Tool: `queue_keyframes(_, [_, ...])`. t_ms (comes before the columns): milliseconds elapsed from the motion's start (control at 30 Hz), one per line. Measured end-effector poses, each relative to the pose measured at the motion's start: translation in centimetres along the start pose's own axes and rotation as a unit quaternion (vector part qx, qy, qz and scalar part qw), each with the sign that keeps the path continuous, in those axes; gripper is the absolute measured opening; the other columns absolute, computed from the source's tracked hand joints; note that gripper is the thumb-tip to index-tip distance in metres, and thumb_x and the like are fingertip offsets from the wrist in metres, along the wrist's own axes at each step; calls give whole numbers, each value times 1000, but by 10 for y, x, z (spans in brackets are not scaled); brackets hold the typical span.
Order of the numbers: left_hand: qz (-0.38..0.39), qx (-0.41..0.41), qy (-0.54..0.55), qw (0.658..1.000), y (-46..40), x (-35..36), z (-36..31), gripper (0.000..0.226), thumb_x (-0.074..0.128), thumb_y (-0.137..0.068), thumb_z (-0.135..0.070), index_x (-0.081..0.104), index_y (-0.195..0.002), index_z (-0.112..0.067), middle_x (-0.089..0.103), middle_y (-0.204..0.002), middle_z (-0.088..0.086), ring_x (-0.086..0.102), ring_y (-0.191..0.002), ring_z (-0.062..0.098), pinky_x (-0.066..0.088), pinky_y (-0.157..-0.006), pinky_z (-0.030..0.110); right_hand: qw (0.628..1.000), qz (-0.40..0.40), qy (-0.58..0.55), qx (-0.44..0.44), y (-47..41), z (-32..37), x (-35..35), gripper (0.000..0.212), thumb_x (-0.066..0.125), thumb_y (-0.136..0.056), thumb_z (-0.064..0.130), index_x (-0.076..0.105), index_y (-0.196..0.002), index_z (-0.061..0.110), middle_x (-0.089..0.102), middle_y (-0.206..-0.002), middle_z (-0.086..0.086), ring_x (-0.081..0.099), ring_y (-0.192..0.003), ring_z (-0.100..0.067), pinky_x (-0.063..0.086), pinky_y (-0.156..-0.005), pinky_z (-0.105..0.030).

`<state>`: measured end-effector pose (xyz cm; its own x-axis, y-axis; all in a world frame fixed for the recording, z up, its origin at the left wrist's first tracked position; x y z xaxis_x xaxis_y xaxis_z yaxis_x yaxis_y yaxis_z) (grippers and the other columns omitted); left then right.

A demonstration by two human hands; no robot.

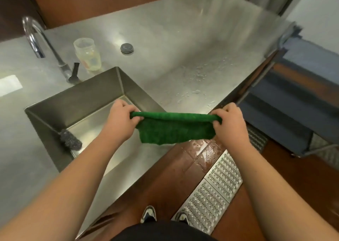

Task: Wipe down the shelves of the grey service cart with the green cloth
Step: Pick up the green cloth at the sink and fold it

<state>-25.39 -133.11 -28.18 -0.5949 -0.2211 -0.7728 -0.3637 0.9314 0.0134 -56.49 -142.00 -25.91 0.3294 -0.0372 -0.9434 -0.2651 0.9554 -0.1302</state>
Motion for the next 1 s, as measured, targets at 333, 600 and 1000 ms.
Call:
queue_keyframes(333, [154,12,315,936,-44,42,-75,11,73,-84,-27,69,-83,-17,69,-75,8,66,-70,26,56,-67,47,801,-34,-529,278,59,-103,-31,6,65,-93,12,61,-97,14,69,-92,-9,68,-85,-28,57,-70,-39])
queue_keyframes(600, [260,7,345,902,-25,151,-190,15,63,-93,-21,59,-93,-6,62,-70,8,61,-54,16,49,-44,26,670,-104,-598,426,103,-149,-27,17,48,-100,7,60,-112,7,71,-105,-20,72,-91,-34,60,-81,-52])
queue_keyframes(1000, [410,170,313,839,63,312,-410,23,56,-91,-46,67,-106,-32,71,-100,-6,67,-97,12,56,-84,38,436,-154,-810,362,108,-254,-63,47,41,-101,49,60,-130,18,68,-123,-18,66,-114,-35,53,-94,-53])
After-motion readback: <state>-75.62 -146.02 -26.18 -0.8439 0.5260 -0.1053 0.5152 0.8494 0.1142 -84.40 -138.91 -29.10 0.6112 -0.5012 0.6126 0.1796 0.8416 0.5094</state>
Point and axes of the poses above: each hand's wrist, its own y-axis away from the middle knuckle, its own x-axis out of the palm, z = x × y, the point moved 6 cm from there along -y, towards the middle knuckle
